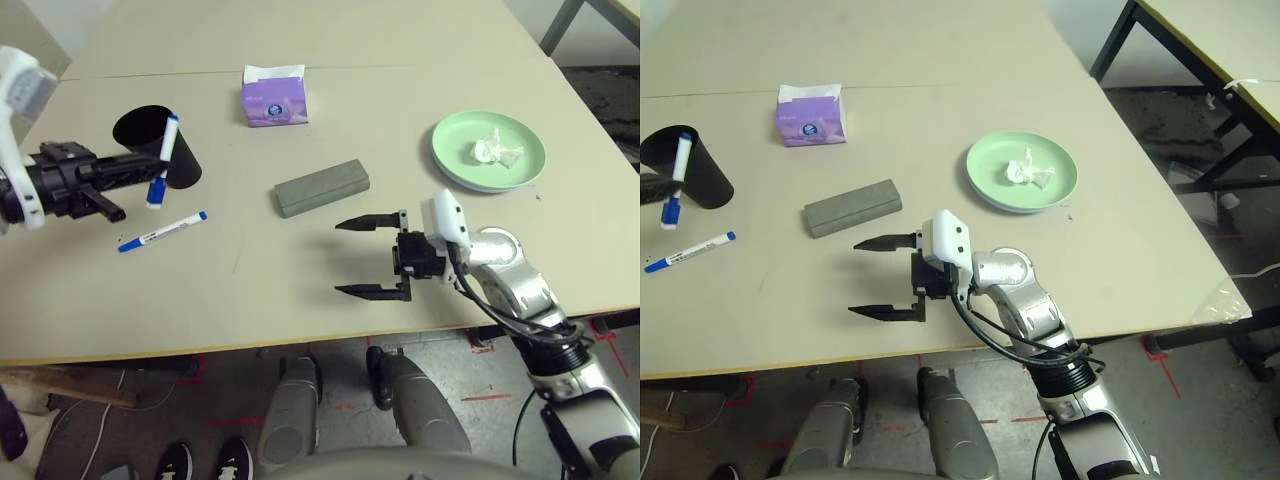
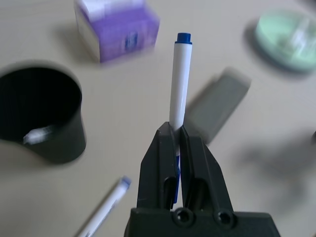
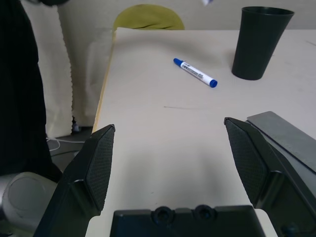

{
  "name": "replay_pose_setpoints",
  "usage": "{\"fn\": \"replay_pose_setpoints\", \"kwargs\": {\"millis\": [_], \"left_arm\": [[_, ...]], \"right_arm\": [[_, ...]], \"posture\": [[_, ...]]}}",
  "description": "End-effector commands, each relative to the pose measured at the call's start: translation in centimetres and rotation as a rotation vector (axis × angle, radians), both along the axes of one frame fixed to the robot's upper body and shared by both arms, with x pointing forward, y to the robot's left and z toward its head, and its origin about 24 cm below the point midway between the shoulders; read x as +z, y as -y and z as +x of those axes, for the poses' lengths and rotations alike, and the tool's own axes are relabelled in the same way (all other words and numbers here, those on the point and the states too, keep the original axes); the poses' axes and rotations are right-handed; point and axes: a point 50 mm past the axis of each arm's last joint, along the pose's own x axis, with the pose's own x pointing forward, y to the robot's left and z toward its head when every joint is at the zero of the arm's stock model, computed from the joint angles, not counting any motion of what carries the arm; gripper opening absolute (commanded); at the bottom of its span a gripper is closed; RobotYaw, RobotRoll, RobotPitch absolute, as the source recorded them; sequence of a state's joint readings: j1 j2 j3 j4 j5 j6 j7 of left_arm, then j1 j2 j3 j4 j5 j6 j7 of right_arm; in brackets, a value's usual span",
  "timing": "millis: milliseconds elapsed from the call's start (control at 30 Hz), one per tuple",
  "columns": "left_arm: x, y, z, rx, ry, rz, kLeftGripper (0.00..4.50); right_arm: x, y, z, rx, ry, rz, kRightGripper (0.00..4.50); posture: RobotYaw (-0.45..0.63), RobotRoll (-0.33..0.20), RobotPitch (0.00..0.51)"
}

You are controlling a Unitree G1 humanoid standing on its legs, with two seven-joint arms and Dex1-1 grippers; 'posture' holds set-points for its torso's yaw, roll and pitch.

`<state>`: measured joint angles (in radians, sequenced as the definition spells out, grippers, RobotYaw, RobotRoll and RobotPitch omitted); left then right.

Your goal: Organize and tidy the items on the table.

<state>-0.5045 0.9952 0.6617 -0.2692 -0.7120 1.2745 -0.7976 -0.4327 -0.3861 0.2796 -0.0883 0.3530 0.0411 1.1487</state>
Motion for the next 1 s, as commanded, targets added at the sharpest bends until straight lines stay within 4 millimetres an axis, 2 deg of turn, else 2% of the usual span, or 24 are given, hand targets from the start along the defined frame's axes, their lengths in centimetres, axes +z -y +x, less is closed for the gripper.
{"fn": "replay_pose_setpoints", "kwargs": {"millis": [33, 233, 500, 700, 1000], "left_arm": [[1.0, 0.5, -0.7, 0.023, 0.127, -0.027, 0.02], [2.1, 0.7, -0.8, 0.105, 0.317, -0.060, 0.02], [2.4, -0.7, -0.3, 0.236, 0.460, -0.038, 0.02], [2.2, -1.2, 1.0, 0.316, 0.544, 0.036, 0.02], [1.8, -2.3, 3.7, 0.422, 0.648, 0.064, 0.02]], "right_arm": [[-0.1, 0.2, 0.5, -0.045, -0.016, 0.009, 4.50], [0.4, 0.5, 1.9, -0.165, -0.015, 0.033, 4.50], [2.0, 1.7, 3.8, -0.418, -0.037, 0.162, 4.50], [1.8, 2.4, 3.2, -0.496, -0.065, 0.191, 4.50], [1.1, 1.7, 1.8, -0.492, -0.093, 0.180, 4.50]], "posture": [[0.05, 0.000, 0.225], [0.06, 0.000, 0.224], [0.06, 0.000, 0.223], [0.03, 0.000, 0.230], [0.01, 0.000, 0.235]]}}
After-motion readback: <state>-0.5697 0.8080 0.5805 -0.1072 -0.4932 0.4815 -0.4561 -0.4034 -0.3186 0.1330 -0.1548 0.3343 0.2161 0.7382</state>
